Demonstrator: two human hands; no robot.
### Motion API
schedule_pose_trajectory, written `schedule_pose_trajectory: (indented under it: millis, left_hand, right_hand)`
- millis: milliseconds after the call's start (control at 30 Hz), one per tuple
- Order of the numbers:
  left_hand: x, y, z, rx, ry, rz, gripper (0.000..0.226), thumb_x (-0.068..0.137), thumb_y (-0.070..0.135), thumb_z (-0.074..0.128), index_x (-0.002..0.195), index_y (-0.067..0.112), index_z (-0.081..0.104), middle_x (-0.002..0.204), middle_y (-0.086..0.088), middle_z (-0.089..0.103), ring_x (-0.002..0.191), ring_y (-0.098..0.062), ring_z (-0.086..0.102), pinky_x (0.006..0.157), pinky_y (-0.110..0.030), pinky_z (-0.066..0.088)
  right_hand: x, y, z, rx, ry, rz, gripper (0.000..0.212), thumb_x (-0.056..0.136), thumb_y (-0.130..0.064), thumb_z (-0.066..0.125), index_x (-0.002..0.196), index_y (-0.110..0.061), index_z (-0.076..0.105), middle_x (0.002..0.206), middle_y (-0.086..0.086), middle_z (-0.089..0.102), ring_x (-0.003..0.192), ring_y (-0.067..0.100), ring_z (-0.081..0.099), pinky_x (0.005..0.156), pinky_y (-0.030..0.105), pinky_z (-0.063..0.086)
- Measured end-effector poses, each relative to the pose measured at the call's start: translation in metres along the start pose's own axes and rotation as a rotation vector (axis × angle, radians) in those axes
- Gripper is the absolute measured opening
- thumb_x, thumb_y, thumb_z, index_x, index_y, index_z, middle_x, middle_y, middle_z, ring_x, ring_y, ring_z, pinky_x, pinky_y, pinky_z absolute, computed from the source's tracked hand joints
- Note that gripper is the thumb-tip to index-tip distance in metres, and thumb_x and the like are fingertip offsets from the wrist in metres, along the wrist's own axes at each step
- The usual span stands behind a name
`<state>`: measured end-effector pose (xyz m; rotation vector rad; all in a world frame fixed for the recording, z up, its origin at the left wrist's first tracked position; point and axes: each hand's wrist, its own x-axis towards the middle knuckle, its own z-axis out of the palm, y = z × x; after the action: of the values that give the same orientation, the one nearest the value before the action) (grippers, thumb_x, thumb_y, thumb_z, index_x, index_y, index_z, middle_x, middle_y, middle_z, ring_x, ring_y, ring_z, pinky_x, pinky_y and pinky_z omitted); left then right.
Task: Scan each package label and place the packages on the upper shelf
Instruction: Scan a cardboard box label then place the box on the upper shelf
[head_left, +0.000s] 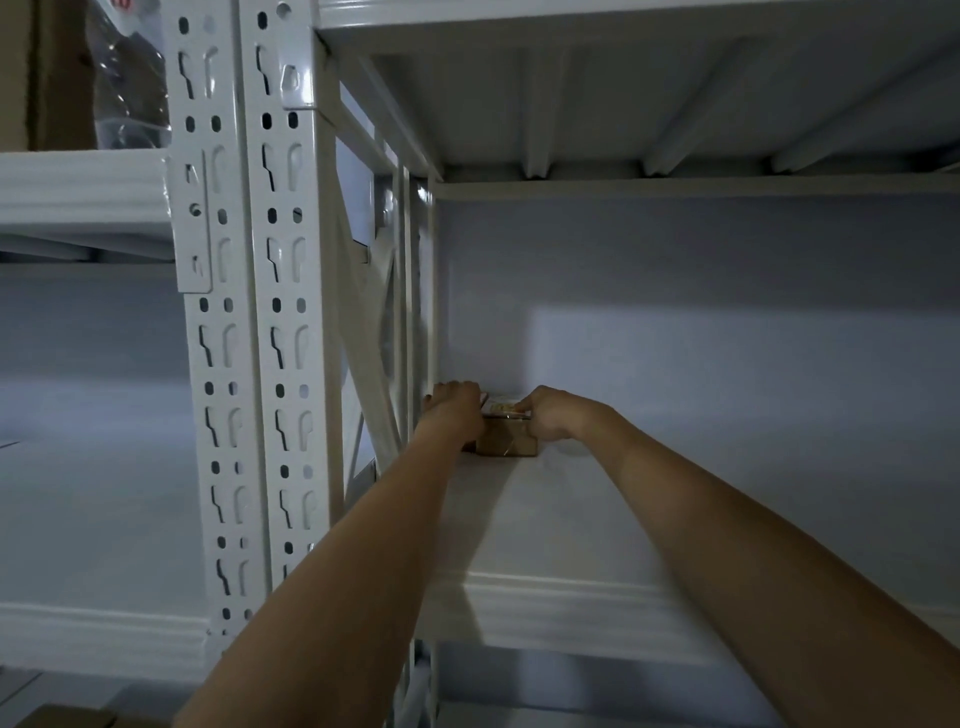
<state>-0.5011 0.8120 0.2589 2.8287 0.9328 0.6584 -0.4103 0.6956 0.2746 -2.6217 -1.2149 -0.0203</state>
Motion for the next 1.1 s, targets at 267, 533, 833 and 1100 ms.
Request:
schedule_pose_trajectory:
  millis: [267, 533, 833, 1100]
  left_hand:
    - [0.015, 0.001, 0.001, 0.061, 0.004, 0.032, 0.028, 0.093, 0.004, 0.054, 0.120, 0.004, 0.060, 0.120, -0.017, 0.060, 0.108, -0.032, 0.061, 0.090, -0.036, 0.054]
    - [0.025, -0.013, 0.001, 0.059, -0.058, 0.070, 0.048, 0.088, -0.002, 0.058, 0.132, 0.015, 0.061, 0.128, -0.010, 0.058, 0.110, -0.026, 0.061, 0.086, -0.029, 0.052]
    - [0.015, -0.007, 0.008, 0.052, -0.061, 0.057, 0.038, 0.093, 0.004, 0.050, 0.130, 0.010, 0.058, 0.127, -0.014, 0.057, 0.110, -0.028, 0.059, 0.093, -0.035, 0.054]
    - [-0.001, 0.028, -0.010, -0.188, 0.004, 0.102, 0.047, 0.093, 0.013, 0.056, 0.140, 0.011, 0.048, 0.141, -0.015, 0.049, 0.129, -0.030, 0.048, 0.109, -0.039, 0.043]
  right_hand:
    - [0.026, 0.005, 0.001, 0.032, 0.001, 0.008, 0.049, 0.096, -0.017, 0.059, 0.145, -0.013, 0.052, 0.140, 0.012, 0.055, 0.122, 0.027, 0.057, 0.098, 0.028, 0.048]
    - [0.035, 0.026, 0.005, 0.140, 0.029, -0.025, 0.052, 0.096, -0.015, 0.060, 0.147, -0.023, 0.049, 0.143, 0.010, 0.049, 0.127, 0.026, 0.051, 0.095, 0.027, 0.043]
    - [0.027, 0.018, 0.011, 0.169, 0.043, 0.004, 0.059, 0.094, -0.007, 0.054, 0.150, -0.022, 0.042, 0.148, 0.009, 0.045, 0.129, 0.027, 0.049, 0.089, 0.025, 0.043]
    - [-0.020, 0.026, -0.019, 0.288, 0.201, 0.011, 0.067, 0.097, -0.021, 0.063, 0.156, -0.013, 0.032, 0.158, 0.012, 0.036, 0.142, 0.029, 0.040, 0.111, 0.031, 0.036]
